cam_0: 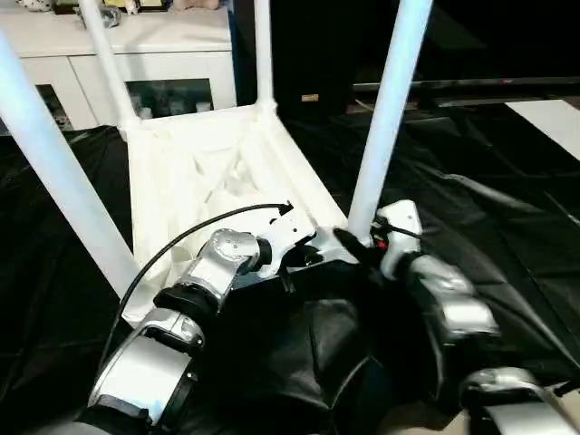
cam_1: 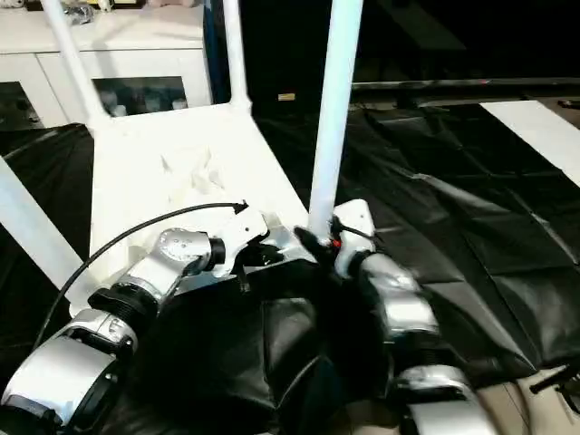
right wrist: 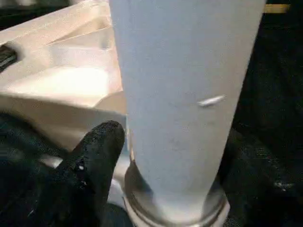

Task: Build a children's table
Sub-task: Rotate leg to tighten

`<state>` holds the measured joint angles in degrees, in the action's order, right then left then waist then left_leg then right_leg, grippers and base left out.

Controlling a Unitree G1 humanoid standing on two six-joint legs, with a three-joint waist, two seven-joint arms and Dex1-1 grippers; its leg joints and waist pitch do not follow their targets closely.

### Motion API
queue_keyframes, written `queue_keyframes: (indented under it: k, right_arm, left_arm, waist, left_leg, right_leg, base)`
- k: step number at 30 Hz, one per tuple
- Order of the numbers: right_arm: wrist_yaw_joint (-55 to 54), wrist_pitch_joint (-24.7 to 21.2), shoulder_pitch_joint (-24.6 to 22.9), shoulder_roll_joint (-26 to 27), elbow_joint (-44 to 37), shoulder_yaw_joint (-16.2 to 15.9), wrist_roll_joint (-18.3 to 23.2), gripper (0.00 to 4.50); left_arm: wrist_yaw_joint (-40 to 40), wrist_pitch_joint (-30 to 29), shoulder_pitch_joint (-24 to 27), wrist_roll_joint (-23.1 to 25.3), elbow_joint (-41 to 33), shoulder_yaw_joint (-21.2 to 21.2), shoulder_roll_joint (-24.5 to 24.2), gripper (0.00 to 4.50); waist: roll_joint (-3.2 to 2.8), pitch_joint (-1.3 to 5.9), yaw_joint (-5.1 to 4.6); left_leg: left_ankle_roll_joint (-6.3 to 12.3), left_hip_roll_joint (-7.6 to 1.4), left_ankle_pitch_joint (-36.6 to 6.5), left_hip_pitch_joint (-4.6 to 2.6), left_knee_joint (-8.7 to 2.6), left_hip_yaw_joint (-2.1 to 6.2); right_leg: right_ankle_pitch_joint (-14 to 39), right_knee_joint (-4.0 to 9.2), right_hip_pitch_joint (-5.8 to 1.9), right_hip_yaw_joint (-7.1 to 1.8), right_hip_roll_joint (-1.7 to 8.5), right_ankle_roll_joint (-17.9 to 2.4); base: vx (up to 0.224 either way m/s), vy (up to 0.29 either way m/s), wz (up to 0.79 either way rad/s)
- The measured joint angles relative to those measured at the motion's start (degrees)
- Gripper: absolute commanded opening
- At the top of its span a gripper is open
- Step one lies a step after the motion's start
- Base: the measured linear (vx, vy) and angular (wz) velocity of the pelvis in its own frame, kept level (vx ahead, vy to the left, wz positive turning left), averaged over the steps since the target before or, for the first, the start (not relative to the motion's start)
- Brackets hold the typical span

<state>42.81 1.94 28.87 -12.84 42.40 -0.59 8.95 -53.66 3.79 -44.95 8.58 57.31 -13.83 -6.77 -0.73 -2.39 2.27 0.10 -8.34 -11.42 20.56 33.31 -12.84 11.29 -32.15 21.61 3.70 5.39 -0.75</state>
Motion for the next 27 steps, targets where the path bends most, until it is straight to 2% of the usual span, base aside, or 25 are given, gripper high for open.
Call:
queue_keyframes:
  k: [4,10,15,16,21,22,27]
  right_arm:
    - [13.68,-1.39,-1.22,-4.45,-2.91,-2.41,1.47,3.54]
    - [25.76,-1.71,-0.96,-7.36,-3.02,-5.98,1.89,3.54]
    - [30.52,-2.15,-0.38,-8.33,-3.23,-6.72,2.15,3.54]
    - [31.18,-2.57,-0.38,-8.43,-3.41,-6.85,2.21,3.37]
    - [32.75,-2.61,-0.18,-8.54,-3.38,-7.65,2.40,3.06]
    - [32.88,-2.63,-0.11,-8.50,-3.36,-7.80,2.42,2.84]
    - [32.77,-2.81,-0.30,-8.24,-3.53,-7.76,2.41,2.58]
  left_arm:
    - [-9.27,2.91,0.88,-0.83,-1.81,-1.04,-3.49,0.00]
    - [-20.40,3.99,2.31,-3.07,-4.87,-1.82,-6.53,0.00]
    - [-23.70,3.92,2.75,-3.75,-5.93,-1.82,-8.10,0.00]
    - [-24.23,3.87,2.90,-3.82,-6.26,-1.81,-8.44,0.00]
    - [-25.92,3.89,3.55,-4.21,-7.13,-1.83,-9.30,0.00]
    - [-26.00,3.88,3.56,-4.28,-7.13,-1.83,-9.37,0.00]
    - [-26.06,3.81,3.70,-4.43,-7.25,-1.78,-8.99,0.00]
  waist:
    - [0.18,-0.11,1.16]
    - [0.13,-0.13,2.95]
    - [0.03,-0.08,2.90]
    - [0.03,-0.08,2.90]
    - [0.03,-0.08,2.86]
    - [0.02,-0.08,2.84]
    - [-0.02,-0.07,2.83]
  left_leg:
    - [0.00,-0.08,0.01,0.01,-0.01,-0.01]
    - [-0.08,-0.34,0.01,0.06,-0.15,-0.11]
    - [-0.24,-0.39,-0.11,0.37,-0.16,-0.10]
    - [-0.23,-0.39,-0.11,0.42,-0.14,-0.10]
    - [-0.25,-0.41,-0.11,0.43,-0.09,-0.10]
    - [-0.25,-0.41,-0.11,0.42,-0.09,-0.11]
    - [-0.25,-0.41,-0.12,0.42,-0.09,-0.11]
  right_leg:
    - [-0.71,-0.48,0.19,0.07,0.00,-0.42]
    - [-0.56,-0.99,0.40,0.20,-0.05,-0.18]
    - [-0.49,-0.99,0.63,0.29,-0.06,-0.14]
    - [-0.50,-1.01,0.68,0.29,-0.05,-0.14]
    - [-0.50,-1.00,0.67,0.27,-0.06,-0.14]
    - [-0.50,-1.00,0.67,0.27,-0.06,-0.14]
    - [-0.50,-1.01,0.67,0.27,-0.06,-0.14]
  base:
    - [0.000,0.000,0.00]
    - [0.008,-0.009,0.01]
    - [0.011,-0.004,0.00]
    - [0.000,0.000,0.00]
    - [0.000,0.000,0.00]
    - [0.000,0.000,0.00]
    - [0.000,0.000,0.00]
